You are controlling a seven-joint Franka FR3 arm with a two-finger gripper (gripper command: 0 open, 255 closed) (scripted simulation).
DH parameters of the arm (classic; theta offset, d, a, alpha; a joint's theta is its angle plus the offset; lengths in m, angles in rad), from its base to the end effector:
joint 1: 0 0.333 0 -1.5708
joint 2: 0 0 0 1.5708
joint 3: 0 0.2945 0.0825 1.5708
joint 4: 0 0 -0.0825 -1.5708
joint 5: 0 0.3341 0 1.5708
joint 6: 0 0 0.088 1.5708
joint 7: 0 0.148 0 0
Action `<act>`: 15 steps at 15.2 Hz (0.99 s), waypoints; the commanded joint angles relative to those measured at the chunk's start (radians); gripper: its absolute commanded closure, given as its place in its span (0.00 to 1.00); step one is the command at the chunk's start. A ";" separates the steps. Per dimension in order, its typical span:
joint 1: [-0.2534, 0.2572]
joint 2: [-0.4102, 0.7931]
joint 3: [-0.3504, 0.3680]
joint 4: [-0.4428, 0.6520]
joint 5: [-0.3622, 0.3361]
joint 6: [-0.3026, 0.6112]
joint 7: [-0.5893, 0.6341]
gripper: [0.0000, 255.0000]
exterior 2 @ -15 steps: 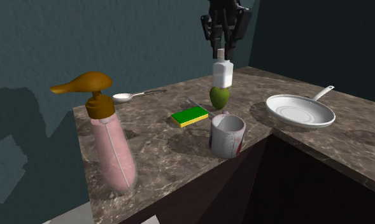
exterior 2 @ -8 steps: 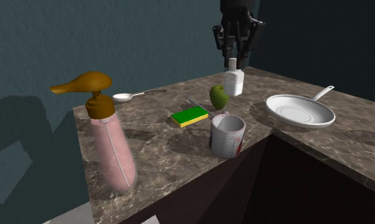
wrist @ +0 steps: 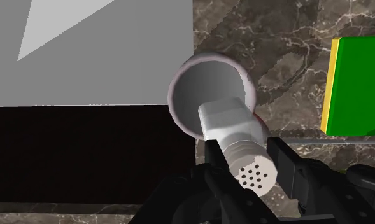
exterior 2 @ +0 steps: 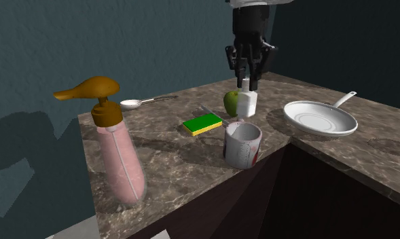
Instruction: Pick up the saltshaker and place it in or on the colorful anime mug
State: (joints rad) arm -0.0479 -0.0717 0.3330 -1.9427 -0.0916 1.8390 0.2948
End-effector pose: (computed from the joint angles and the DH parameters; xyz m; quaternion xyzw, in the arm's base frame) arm 0.4712 0.1294 0.4607 0.9983 0.0075 -0.0015 0.0585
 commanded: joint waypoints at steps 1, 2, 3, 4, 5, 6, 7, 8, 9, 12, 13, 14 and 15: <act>-0.001 0.001 -0.001 -0.026 -0.001 0.027 0.001 1.00; -0.001 0.003 0.000 -0.037 -0.002 0.040 0.003 1.00; 0.000 0.005 0.000 -0.048 -0.003 0.053 0.005 1.00; 0.000 0.008 0.000 -0.058 -0.004 0.066 0.007 1.00; 0.000 0.010 0.000 -0.069 -0.006 0.079 0.009 1.00; 0.000 0.014 0.001 -0.079 -0.007 0.092 0.011 1.00; 0.000 0.017 0.001 -0.089 -0.009 0.104 0.013 1.00; 0.000 0.017 0.001 -0.089 -0.009 0.104 0.013 1.00; 0.000 0.017 0.001 -0.089 -0.009 0.104 0.013 1.00; 0.000 0.017 0.001 -0.089 -0.009 0.104 0.013 1.00; 0.000 0.017 0.001 -0.089 -0.009 0.104 0.013 1.00; 0.000 0.017 0.001 -0.089 -0.009 0.104 0.013 1.00; 0.000 0.017 0.001 -0.089 -0.009 0.104 0.013 1.00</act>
State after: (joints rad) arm -0.0481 -0.0550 0.3337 -2.0316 -0.1005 1.9433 0.3082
